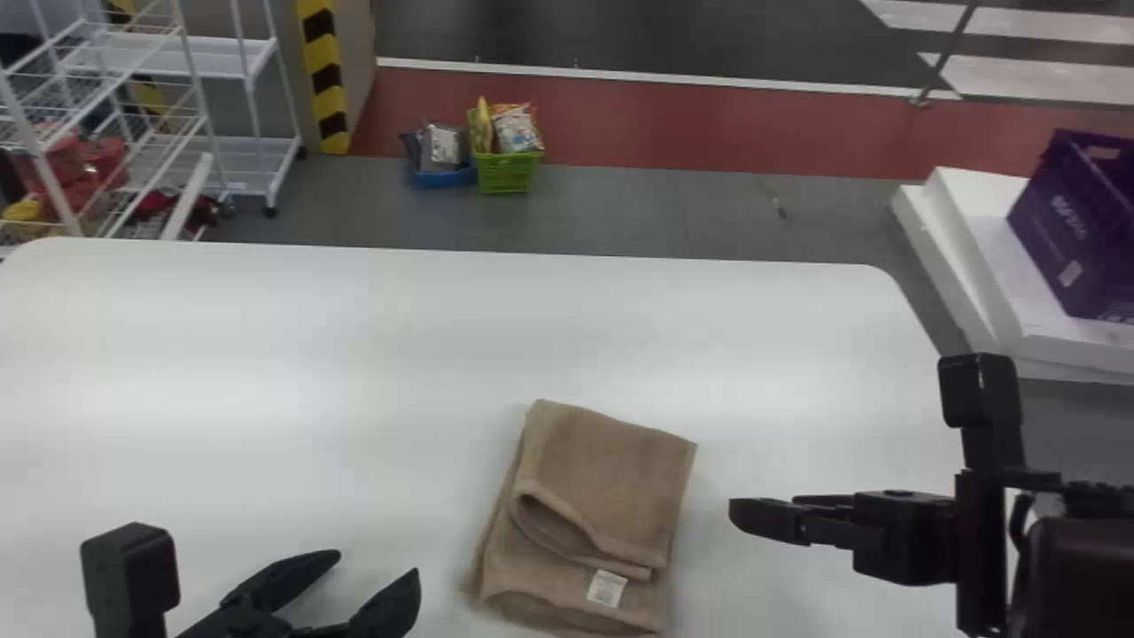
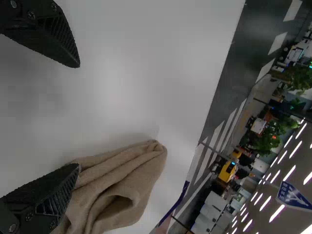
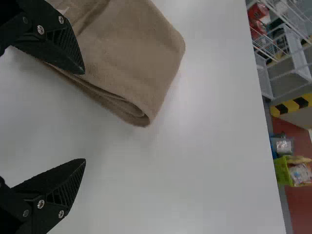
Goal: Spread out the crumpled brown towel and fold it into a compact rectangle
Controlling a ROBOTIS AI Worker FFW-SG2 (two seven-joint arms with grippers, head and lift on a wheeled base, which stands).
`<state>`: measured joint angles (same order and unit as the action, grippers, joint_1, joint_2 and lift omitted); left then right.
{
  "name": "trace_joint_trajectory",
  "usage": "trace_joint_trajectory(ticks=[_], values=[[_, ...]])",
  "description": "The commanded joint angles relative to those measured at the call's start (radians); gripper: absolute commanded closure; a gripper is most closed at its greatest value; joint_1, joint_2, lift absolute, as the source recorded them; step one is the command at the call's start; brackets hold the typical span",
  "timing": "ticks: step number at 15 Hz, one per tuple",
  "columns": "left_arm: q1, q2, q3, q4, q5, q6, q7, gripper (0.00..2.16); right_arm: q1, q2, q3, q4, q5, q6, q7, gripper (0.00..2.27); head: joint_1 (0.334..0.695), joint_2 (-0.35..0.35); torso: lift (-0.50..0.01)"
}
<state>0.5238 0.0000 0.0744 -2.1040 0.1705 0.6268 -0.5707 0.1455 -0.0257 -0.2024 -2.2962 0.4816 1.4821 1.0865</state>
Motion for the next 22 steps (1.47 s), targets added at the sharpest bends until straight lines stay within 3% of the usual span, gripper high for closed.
trace_joint_trajectory(ticks=[1, 5, 9, 11, 13, 17, 22], values=[[-0.033, -0.003, -0.028, 0.021, -0.014, -0.002, 0.012, 0.09, 0.0, 0.004, -0.071, 0.001, -0.061, -0.075, 0.003, 0.21, 0.695, -0.175, -0.127], [-0.079, 0.0, -0.054, 0.101, -0.009, -0.014, 0.012, 0.09, 0.013, -0.002, -0.112, -0.008, -0.032, -0.335, 0.113, 0.21, 0.695, -0.207, -0.127], [-0.082, 0.006, -0.054, 0.105, -0.011, -0.014, 0.003, 0.1, -0.072, -0.002, -0.04, -0.006, -0.024, -0.075, 0.113, 0.21, 0.695, -0.229, -0.127], [-0.061, 0.008, -0.054, 0.081, -0.012, -0.014, 0.002, 0.1, -0.076, 0.006, -0.011, -0.014, -0.055, -0.065, 0.108, 0.21, 0.695, -0.201, -0.127], [-0.034, 0.008, -0.051, 0.052, -0.012, -0.026, 0.0, 0.1, -0.132, 0.01, 0.02, -0.019, -0.066, 0.09, 0.107, 0.21, 0.695, -0.176, -0.127], [-0.007, 0.0, -0.058, 0.01, -0.034, -0.029, 0.0, 0.1, -0.267, -0.007, 0.094, -0.009, -0.063, 0.09, 0.113, 0.21, 0.695, -0.114, -0.127], [0.079, -0.003, -0.087, -0.088, -0.042, -0.078, 0.011, 0.1, -0.307, -0.023, 0.13, 0.04, -0.058, 0.09, 0.113, 0.21, 0.695, -0.095, -0.127]])
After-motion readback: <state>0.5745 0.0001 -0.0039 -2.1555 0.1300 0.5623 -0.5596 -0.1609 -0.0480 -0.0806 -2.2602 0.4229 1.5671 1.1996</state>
